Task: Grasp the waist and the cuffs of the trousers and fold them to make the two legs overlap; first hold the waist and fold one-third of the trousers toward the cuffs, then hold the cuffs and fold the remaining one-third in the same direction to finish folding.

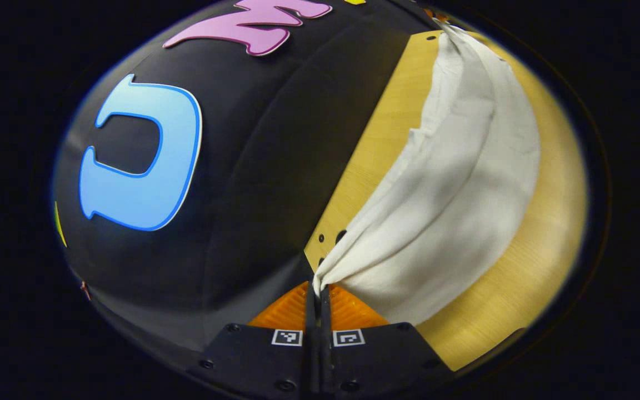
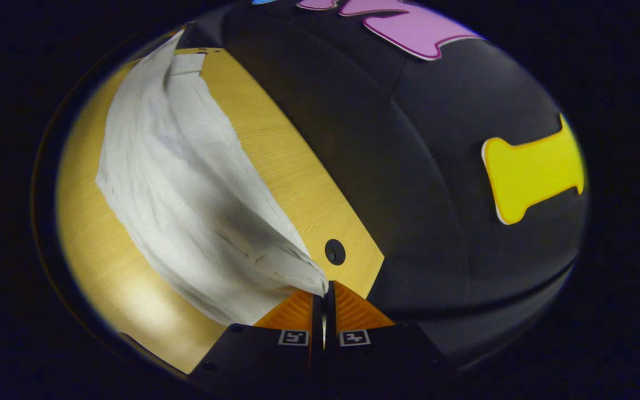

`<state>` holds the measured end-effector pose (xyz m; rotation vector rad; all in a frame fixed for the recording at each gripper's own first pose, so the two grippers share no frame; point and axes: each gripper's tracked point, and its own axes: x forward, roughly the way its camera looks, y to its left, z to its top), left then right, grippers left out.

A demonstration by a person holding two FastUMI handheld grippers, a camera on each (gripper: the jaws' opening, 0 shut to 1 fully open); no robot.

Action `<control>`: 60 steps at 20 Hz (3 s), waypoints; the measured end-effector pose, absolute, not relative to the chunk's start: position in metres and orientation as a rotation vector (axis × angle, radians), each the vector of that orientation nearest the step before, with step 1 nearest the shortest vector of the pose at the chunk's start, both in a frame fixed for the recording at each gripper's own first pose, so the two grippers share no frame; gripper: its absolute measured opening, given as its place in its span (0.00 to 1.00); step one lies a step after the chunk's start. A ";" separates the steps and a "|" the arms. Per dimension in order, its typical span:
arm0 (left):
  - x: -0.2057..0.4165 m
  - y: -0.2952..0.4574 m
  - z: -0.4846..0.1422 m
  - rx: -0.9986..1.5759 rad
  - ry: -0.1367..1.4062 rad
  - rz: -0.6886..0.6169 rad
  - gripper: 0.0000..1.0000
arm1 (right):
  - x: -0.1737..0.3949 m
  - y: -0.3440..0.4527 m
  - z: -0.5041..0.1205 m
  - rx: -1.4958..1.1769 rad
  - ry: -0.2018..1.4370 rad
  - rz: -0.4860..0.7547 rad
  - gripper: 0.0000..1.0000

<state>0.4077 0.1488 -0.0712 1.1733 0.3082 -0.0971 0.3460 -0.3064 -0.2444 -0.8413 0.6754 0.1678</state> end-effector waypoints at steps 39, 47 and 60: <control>0.214 0.178 -0.067 0.202 0.365 0.281 0.96 | 0.306 -0.362 -0.287 0.482 0.610 -0.468 0.99; 0.194 0.147 -0.075 0.108 0.375 0.258 0.97 | 0.307 -0.359 -0.300 0.395 0.589 -0.529 0.98; 0.177 0.131 -0.101 0.031 0.413 0.234 0.97 | 0.308 -0.352 -0.297 0.483 0.619 -0.538 0.17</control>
